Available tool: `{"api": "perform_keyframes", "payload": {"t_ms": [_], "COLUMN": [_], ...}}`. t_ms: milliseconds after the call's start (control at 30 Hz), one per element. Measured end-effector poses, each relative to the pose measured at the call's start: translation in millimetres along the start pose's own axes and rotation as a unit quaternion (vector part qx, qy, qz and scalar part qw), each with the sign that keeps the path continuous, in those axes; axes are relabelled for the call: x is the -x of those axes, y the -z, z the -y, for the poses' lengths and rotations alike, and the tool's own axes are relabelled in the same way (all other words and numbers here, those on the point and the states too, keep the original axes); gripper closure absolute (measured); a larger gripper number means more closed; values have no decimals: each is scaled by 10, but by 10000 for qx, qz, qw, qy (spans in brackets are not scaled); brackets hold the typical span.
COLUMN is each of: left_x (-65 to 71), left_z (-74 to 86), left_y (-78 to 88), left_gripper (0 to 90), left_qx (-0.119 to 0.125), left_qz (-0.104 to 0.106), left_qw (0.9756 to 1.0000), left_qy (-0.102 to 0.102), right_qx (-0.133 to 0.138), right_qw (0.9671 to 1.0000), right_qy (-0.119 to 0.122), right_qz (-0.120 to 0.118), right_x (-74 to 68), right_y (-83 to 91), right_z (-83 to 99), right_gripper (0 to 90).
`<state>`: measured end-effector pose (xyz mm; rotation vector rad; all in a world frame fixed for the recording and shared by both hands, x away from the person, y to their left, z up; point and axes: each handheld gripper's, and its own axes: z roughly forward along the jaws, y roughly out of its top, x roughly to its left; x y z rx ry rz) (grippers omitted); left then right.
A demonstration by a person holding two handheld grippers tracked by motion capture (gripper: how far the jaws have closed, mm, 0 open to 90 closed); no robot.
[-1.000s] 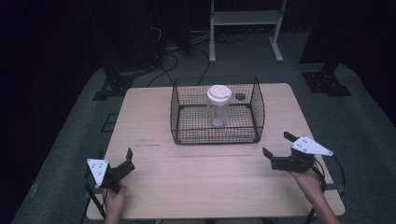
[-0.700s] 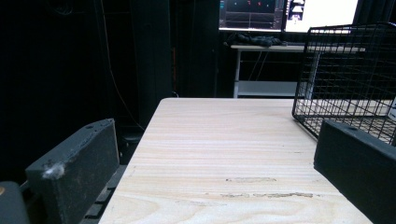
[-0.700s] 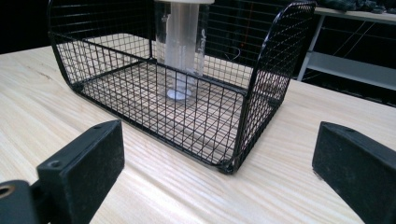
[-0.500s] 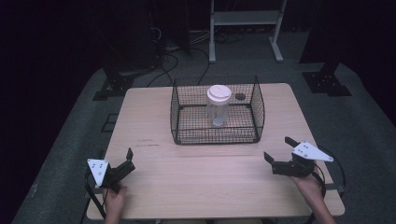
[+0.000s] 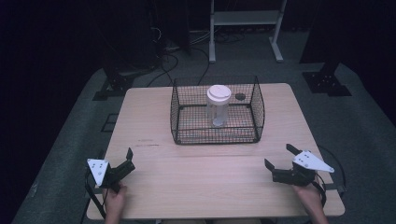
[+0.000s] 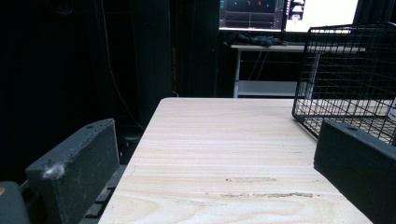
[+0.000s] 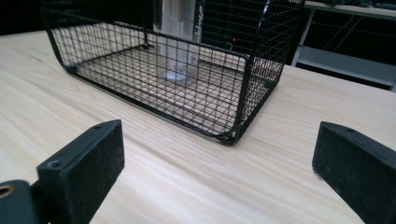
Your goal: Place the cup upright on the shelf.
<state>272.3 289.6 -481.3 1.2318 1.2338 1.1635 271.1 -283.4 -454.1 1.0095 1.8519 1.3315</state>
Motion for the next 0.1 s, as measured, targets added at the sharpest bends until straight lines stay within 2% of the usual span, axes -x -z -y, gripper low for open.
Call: {"api": "perform_keyframes", "payload": {"t_ms": [33, 67, 100], "left_x": [1, 4, 5], "left_z": [0, -1, -2], "left_y": [-1, -3, -3], "left_gripper": [0, 0, 0], "left_qx": [-1, -4, -2], "left_qz": [-2, -6, -10], "left_qw": [10000, 10000, 10000], "left_qy": [1, -5, -11], "right_qx": [181, 265, 184], "right_qw": [9997, 9994, 9997], "right_qy": [-169, -235, -145], "right_qz": [12, 18, -52], "right_x": [-15, -24, -44], "right_y": [43, 60, 82], "right_z": [19, 31, 28], "right_gripper": [18, 18, 18]}}
